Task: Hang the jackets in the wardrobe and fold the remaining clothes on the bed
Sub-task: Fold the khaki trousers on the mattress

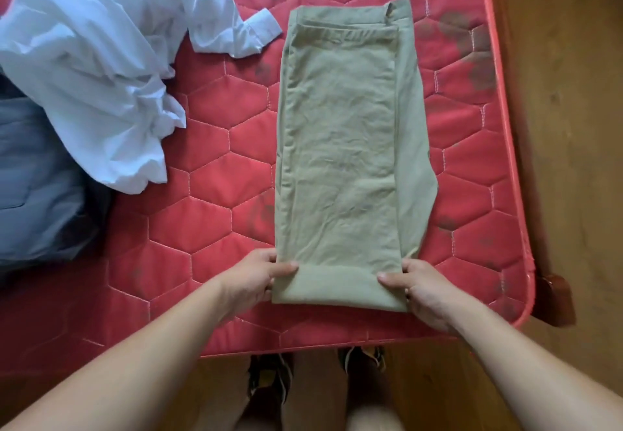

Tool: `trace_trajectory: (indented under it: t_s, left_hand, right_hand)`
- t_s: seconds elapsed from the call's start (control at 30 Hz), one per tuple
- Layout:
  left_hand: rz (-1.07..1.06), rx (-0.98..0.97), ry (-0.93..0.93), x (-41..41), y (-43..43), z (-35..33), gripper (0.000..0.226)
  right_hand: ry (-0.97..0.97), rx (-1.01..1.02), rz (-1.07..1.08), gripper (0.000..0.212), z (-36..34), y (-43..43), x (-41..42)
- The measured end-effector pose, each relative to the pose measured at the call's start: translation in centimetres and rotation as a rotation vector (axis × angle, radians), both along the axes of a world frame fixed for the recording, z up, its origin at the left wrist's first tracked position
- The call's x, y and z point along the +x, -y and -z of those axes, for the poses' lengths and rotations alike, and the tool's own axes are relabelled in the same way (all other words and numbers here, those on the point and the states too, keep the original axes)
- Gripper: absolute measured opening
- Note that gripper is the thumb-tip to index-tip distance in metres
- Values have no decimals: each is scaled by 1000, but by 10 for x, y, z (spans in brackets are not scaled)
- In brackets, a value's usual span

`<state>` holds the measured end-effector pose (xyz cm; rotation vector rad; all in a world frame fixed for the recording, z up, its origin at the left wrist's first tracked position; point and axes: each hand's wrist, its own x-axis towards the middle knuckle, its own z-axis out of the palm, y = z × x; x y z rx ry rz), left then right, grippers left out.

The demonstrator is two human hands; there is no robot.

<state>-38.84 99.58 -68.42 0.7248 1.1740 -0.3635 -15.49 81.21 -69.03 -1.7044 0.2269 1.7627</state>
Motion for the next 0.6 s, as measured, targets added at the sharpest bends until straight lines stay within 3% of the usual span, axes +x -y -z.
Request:
trace_trajectory:
  t_s: [0.13,0.23,0.4,0.6]
  left_hand:
    - [-9,17,-41,-13,26,-5,18]
    - [-27,105,-27,10,-4,-9,15]
    - [-177,405,75,92,-97,-4,11]
    - [-249,715,130,170,-160,-2,10]
  right_hand:
    - [27,-71,-19,26,-9,14,-16]
    - [57,-19,-10,19,-18,-20,6]
    - [247,168,119,2,-14,-128,72]
    - [551,318,183,13,-3,-231,117]
